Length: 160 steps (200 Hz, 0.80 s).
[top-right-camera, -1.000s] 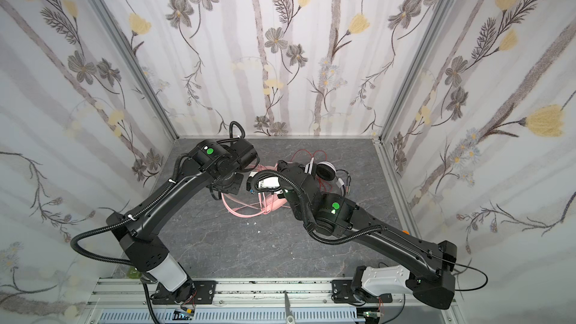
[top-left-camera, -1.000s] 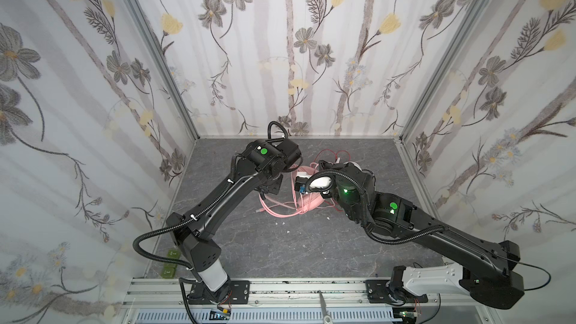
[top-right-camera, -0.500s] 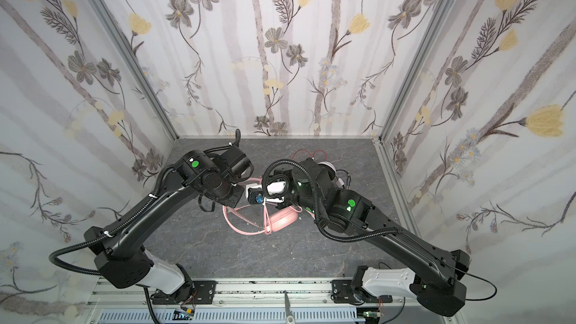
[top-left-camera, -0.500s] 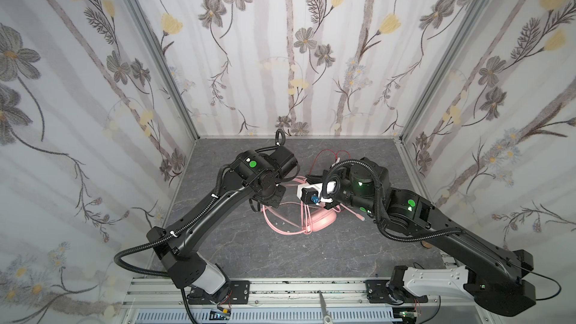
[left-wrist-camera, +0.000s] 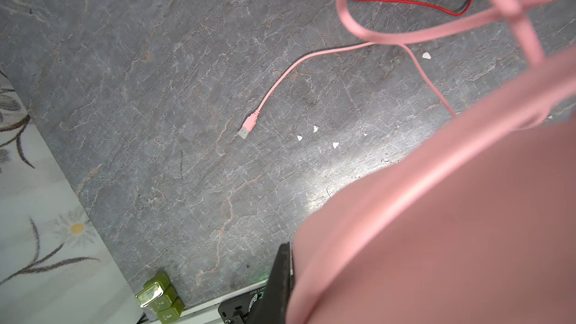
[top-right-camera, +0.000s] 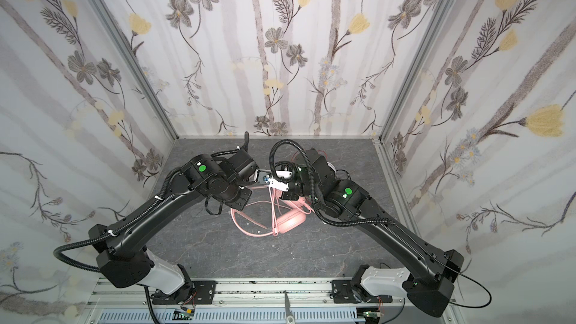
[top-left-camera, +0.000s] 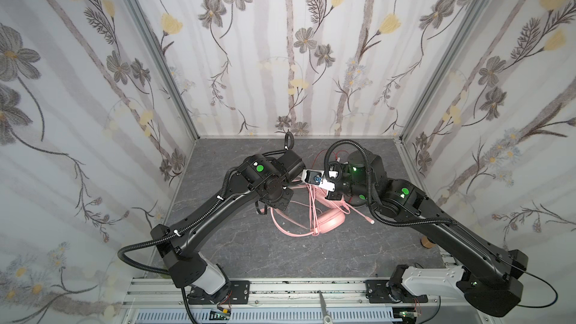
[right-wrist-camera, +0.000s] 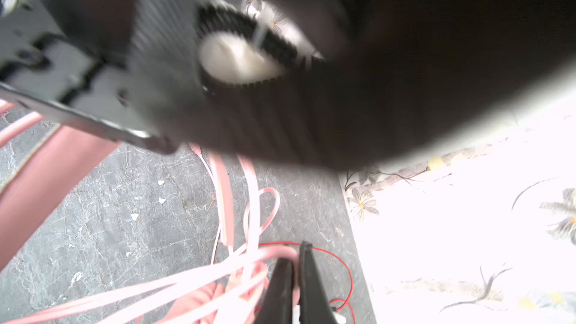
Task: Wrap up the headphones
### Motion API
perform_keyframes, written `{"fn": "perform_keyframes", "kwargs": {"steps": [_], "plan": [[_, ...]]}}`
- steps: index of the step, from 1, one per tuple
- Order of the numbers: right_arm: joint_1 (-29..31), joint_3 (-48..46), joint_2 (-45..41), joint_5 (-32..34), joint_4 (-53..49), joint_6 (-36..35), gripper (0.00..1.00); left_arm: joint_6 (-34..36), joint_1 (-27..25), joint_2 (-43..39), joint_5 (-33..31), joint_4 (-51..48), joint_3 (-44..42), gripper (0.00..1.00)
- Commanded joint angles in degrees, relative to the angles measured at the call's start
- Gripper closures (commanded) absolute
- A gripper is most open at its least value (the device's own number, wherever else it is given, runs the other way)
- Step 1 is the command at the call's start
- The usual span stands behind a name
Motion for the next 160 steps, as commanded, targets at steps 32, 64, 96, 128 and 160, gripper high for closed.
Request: {"fn": "perform_keyframes", "kwargs": {"steps": [32,64,96,128,160], "plan": [[-7.3,-3.4,-1.3,1.7,8.5,13.0,0.3,2.2,-0.5,-1.4,4.3,0.2,0.3,1.0],[-12.6,-4.0,-1.4,-1.9,8.5,20.8,0.25,1.9,-0.1,-2.8,4.9,1.0,0.0,1.0],[-20.1,-7.8,-3.4,-8.3,8.9,32.0,0.25,-1.4,3.5,-3.3,4.6,0.1,0.1,1.0],[-26.6,-15.2,-7.1,-13.3,10.3,44.6,0.29,-4.4,11.5,-6.8,9.0,2.9,-1.5,1.0],[-26.9,-24.6,-11.2,-31.2,16.9,49.1,0.39,-6.7,18.6,-9.1,14.3,5.8,-2.8,1.0]]}}
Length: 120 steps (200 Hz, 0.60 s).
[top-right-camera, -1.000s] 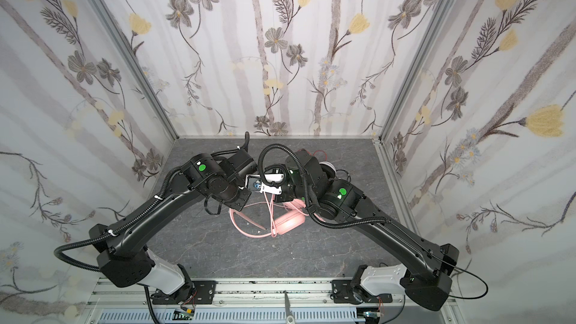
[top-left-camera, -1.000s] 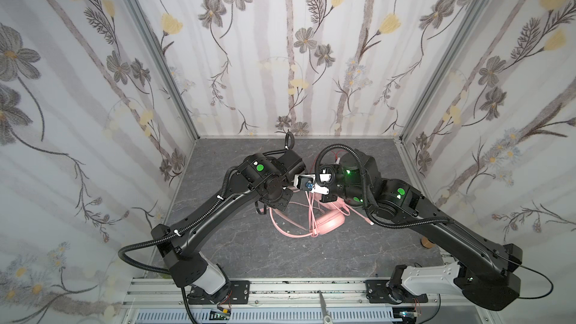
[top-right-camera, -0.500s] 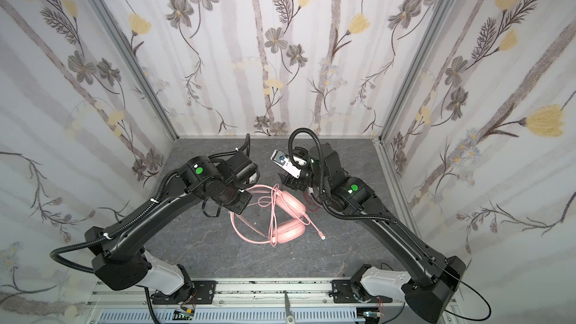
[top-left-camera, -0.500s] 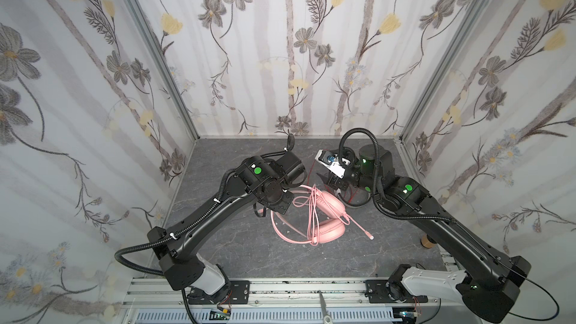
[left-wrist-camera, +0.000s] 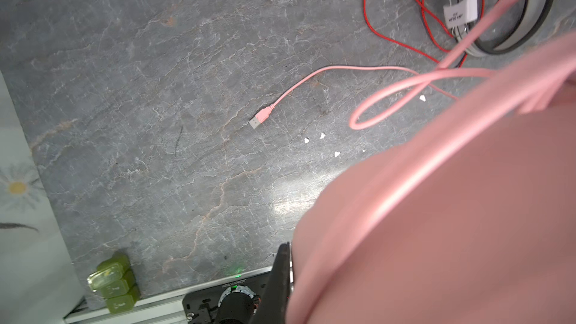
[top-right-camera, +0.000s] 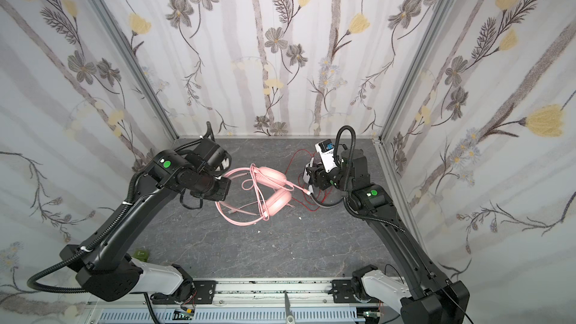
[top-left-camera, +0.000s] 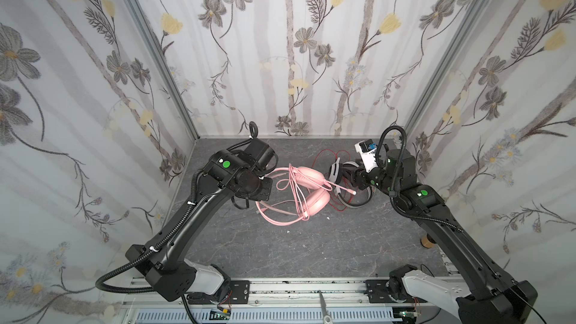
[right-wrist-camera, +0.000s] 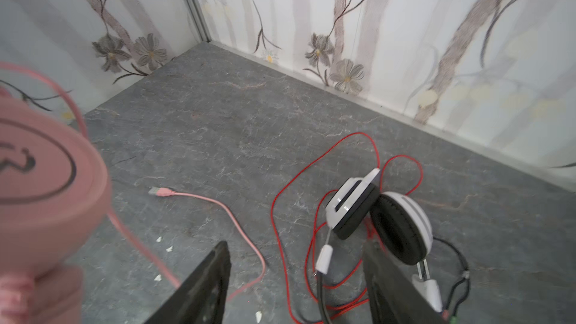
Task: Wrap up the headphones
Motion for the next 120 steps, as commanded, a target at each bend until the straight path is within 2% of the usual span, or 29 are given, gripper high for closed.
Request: {"fn": "perform_keyframes", "kwargs": {"steps": [1,30,50,69,120], "plan": [[0.7,-5.9,-2.6,-17.5,8.7,8.2,0.39,-3.4,3.5,-1.2,6.2,4.8,-0.5,1.0],[8.3,-15.9,-8.1,-26.3,25.9,14.7,0.39,-7.1,7.5,-1.0,7.8,6.0,-0.8,1.0],[12.5,-21.1,-10.4,-27.5,37.5,21.9,0.38,-9.1,8.6,-0.8,8.1,7.0,-0.8,1.0],[13.7,-22.5,-10.3,-27.7,45.8,28.5,0.38,-10.1,8.9,-0.6,8.3,7.8,-0.8,1.0],[15.8,-18.4,-6.9,-29.0,49.4,32.6,0.38,-11.0,8.9,-0.1,9.2,8.6,-0.7,1.0]]}}
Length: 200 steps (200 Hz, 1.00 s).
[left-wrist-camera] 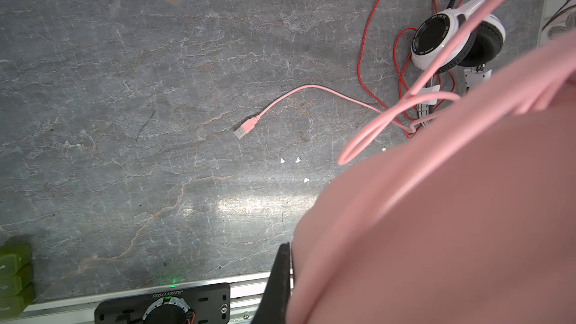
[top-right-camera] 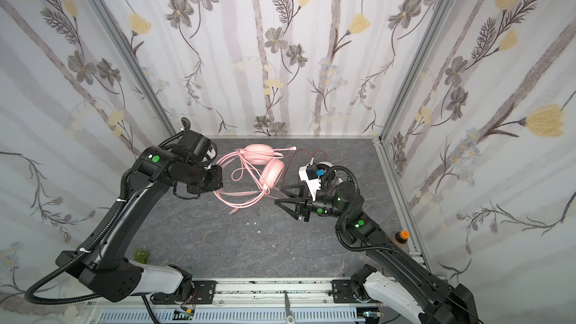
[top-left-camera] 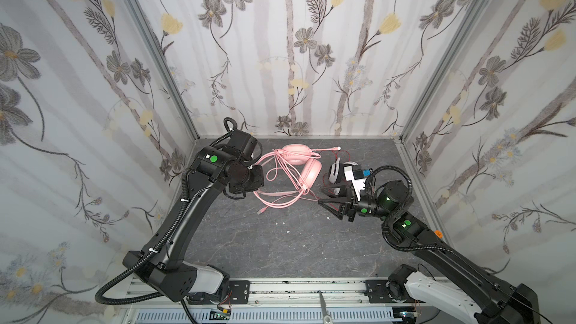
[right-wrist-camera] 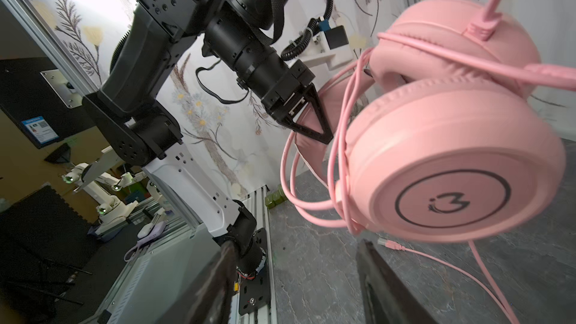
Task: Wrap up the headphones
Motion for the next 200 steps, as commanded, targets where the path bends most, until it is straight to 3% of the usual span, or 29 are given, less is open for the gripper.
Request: {"fn": "perform_keyframes", "kwargs": {"steps": [1,54,128,167,200], "plan": [[0.9,1.9,1.6,-2.0,6.3,3.6,0.38,-1.7,0.1,-0.1,1.8,3.4,0.2,1.0],[2.7,3.4,4.9,-0.4,3.6,-0.7,0.37,-1.7,0.1,-0.2,2.1,2.9,0.6,1.0],[7.2,10.2,8.8,9.8,-10.6,-12.0,0.36,-1.4,0.1,0.3,2.3,2.5,1.7,1.0],[8.6,9.9,7.1,15.1,-13.8,-15.4,0.35,-1.2,0.1,0.1,1.4,1.7,1.8,1.0],[8.6,7.8,4.0,15.6,-14.5,-16.4,0.35,-1.0,0.2,0.1,1.1,1.4,2.0,1.0]]}}
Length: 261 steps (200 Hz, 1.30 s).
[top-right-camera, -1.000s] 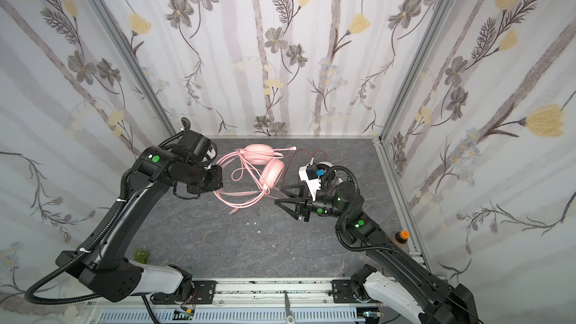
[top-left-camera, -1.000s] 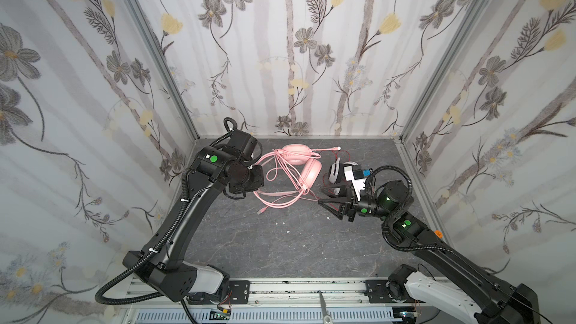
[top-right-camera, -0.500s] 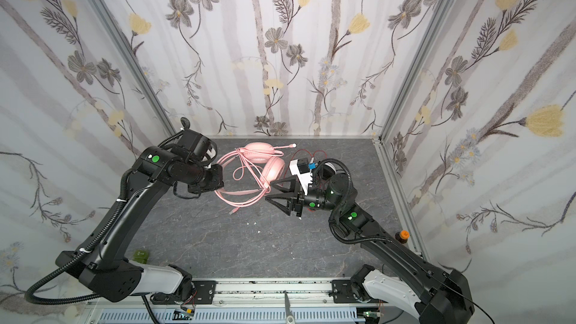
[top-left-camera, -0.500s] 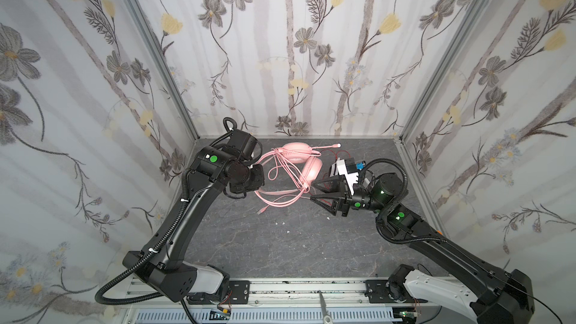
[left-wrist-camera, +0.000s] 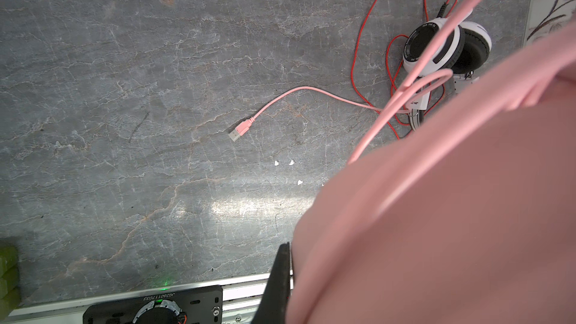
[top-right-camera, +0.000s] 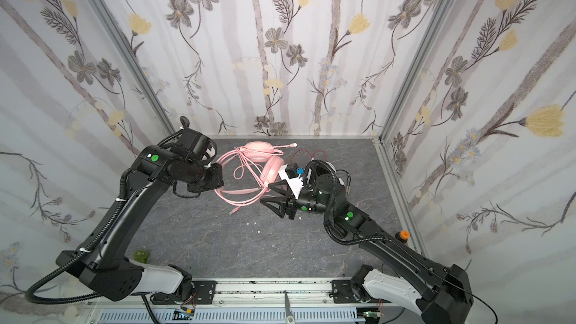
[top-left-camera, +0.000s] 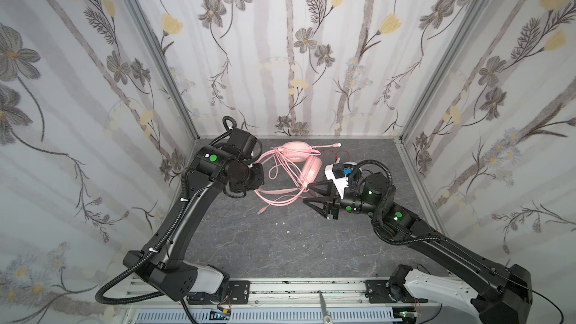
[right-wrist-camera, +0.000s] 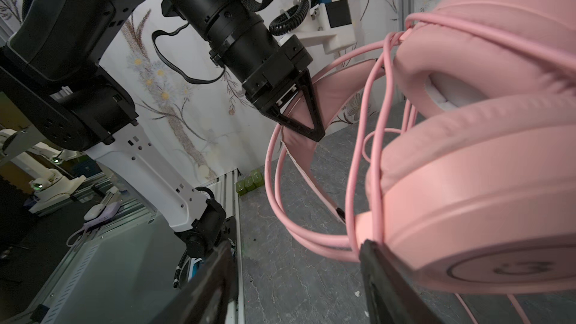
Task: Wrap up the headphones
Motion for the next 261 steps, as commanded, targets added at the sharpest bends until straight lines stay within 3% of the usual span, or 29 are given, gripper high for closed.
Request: {"fn": "perform_keyframes", "kwargs": {"steps": [1,261], "plan": [[0.0,-1.3,-1.7,2.3,-0.9,-2.2,0.35,-0.2,0.1,-0.2,0.7,1.4,0.9,1.0],[2.2,2.8,3.1,-0.3,2.0,-2.3,0.37,-0.7,0.3,0.0,1.5,1.7,0.6,1.0]]}}
